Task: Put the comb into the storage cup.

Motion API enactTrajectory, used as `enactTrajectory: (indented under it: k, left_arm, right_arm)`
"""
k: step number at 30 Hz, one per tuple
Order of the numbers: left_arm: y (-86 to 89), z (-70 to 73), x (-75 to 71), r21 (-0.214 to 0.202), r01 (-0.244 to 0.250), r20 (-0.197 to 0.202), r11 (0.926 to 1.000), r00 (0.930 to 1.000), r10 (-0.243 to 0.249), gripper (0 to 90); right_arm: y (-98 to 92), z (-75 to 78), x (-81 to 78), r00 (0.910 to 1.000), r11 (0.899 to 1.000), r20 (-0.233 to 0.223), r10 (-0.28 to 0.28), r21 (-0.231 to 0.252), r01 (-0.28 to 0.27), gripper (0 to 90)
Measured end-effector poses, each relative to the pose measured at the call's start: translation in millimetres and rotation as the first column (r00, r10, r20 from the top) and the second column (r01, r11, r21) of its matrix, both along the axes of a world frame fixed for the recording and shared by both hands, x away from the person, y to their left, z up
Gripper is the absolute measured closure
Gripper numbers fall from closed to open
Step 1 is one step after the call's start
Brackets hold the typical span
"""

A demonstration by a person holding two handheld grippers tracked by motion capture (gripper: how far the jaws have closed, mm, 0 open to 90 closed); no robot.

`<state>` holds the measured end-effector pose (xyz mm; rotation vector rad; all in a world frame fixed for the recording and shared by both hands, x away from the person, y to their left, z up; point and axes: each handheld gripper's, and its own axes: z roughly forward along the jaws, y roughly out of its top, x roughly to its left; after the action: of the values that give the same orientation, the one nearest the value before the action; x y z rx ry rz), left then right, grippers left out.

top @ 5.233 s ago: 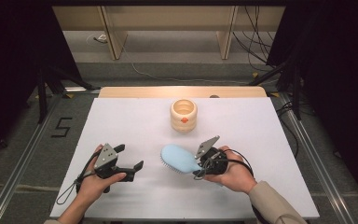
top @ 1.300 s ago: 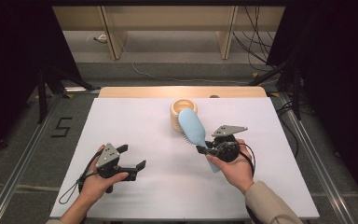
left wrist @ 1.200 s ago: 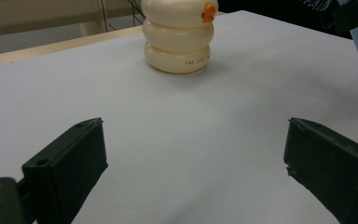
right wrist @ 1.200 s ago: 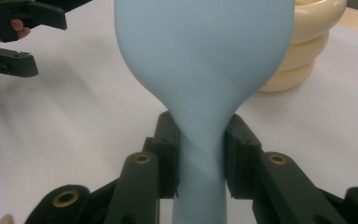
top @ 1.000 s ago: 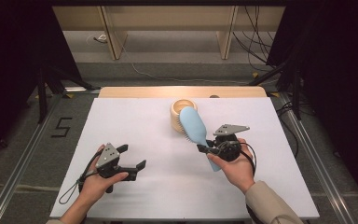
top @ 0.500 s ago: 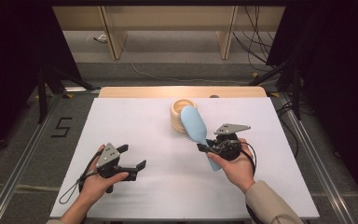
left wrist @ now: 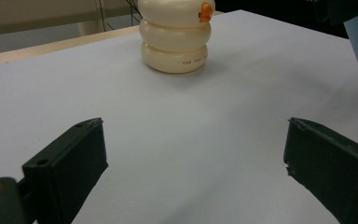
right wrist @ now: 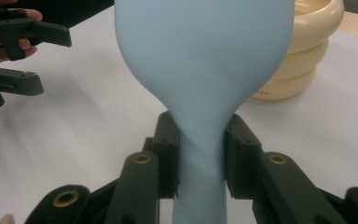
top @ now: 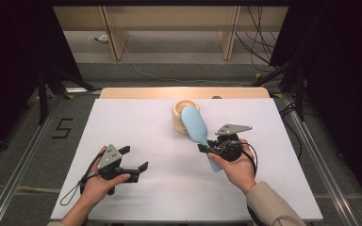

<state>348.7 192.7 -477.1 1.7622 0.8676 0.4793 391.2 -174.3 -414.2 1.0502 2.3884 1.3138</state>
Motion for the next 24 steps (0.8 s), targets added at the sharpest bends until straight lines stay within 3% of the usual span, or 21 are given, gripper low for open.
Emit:
enactTrajectory:
  k: [24]
  left_arm:
    - [-1.7, -0.4, -0.1, 0.003, 0.003, -0.003, 1.0, 1.0, -0.003, 5.5]
  right_arm:
    - [4.0, 0.1, 3.3, 1.0, 1.0, -0.008, -0.003, 0.02, 0.003, 70.2]
